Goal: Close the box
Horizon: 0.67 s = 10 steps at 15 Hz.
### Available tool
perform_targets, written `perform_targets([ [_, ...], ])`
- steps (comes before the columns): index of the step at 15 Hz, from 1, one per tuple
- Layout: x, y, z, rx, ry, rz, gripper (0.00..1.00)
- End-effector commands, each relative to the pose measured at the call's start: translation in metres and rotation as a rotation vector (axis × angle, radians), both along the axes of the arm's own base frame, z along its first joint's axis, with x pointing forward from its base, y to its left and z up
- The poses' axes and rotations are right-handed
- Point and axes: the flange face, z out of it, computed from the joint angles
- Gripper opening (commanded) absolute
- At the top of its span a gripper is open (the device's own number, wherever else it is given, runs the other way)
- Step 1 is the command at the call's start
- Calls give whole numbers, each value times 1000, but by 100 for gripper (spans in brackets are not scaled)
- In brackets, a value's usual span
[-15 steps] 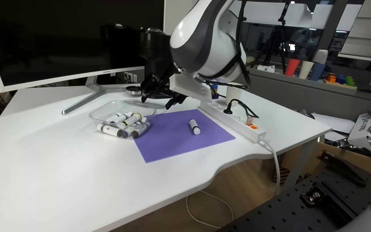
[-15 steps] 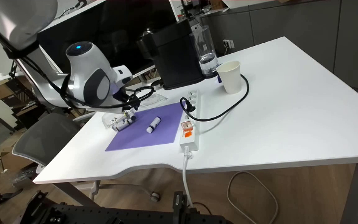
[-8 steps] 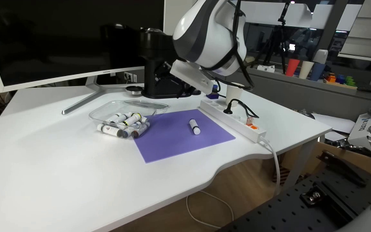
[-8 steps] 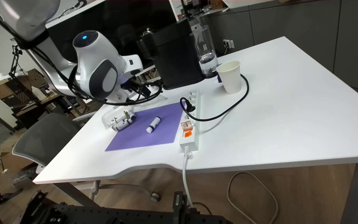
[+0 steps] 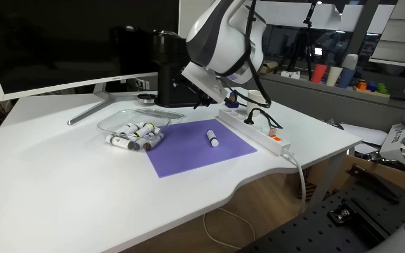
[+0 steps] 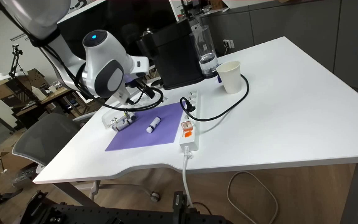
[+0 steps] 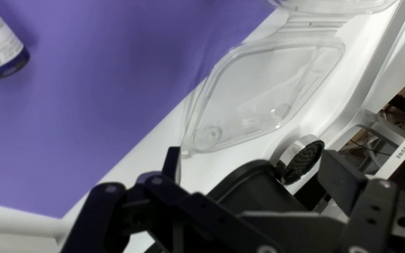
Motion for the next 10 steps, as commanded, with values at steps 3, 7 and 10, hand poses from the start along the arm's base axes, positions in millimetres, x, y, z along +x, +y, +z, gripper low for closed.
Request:
perform_targets([
  [3, 4, 8, -28, 109, 85, -74, 100],
  [7, 6, 13, -35, 141, 107, -91, 100],
  [10, 11, 14, -39, 161, 124, -96, 100],
])
